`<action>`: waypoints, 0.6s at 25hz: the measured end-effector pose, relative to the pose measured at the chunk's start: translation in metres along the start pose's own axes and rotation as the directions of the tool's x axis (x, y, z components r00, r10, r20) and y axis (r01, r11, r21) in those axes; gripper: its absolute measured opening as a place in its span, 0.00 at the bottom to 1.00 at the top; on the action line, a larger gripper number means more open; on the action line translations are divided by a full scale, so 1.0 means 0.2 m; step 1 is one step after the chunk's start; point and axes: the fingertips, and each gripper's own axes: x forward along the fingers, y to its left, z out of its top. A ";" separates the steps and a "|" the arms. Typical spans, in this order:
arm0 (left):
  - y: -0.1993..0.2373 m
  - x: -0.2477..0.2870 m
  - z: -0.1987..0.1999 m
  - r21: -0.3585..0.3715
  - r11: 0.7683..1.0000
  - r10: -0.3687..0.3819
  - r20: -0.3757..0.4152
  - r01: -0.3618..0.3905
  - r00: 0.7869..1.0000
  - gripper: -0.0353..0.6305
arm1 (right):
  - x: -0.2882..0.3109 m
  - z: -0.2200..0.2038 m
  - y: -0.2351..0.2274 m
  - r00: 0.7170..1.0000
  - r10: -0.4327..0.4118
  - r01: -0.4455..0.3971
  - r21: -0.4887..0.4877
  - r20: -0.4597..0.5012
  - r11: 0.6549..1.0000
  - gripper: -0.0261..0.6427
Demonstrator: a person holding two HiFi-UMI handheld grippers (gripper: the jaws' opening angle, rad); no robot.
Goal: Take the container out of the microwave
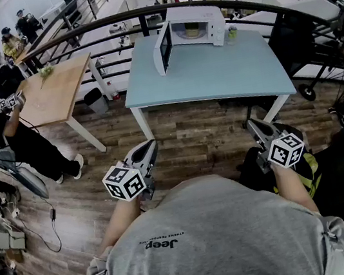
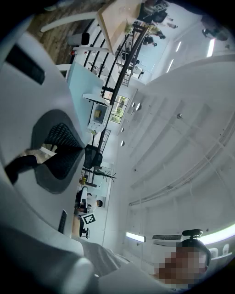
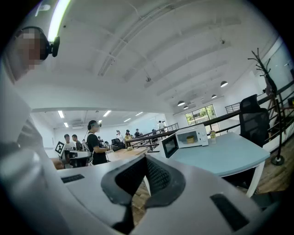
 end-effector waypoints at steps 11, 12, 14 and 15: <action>-0.13 0.18 0.01 0.015 1.000 0.006 -0.006 -0.006 1.000 0.08 | -0.05 0.04 -0.15 0.999 0.045 -0.045 0.002 -0.003 0.999 0.06; -0.15 0.19 0.01 0.017 1.000 0.007 -0.007 -0.007 1.000 0.08 | -0.05 0.05 -0.17 0.999 0.051 -0.051 0.006 -0.004 0.999 0.06; -0.17 0.24 0.01 0.018 1.000 0.009 -0.010 -0.009 1.000 0.08 | -0.07 0.06 -0.20 0.998 0.057 -0.057 0.017 -0.004 0.998 0.06; -0.19 0.26 0.00 0.018 1.000 0.009 -0.012 -0.009 1.000 0.08 | -0.08 0.06 -0.22 0.998 0.058 -0.058 0.023 -0.001 0.998 0.06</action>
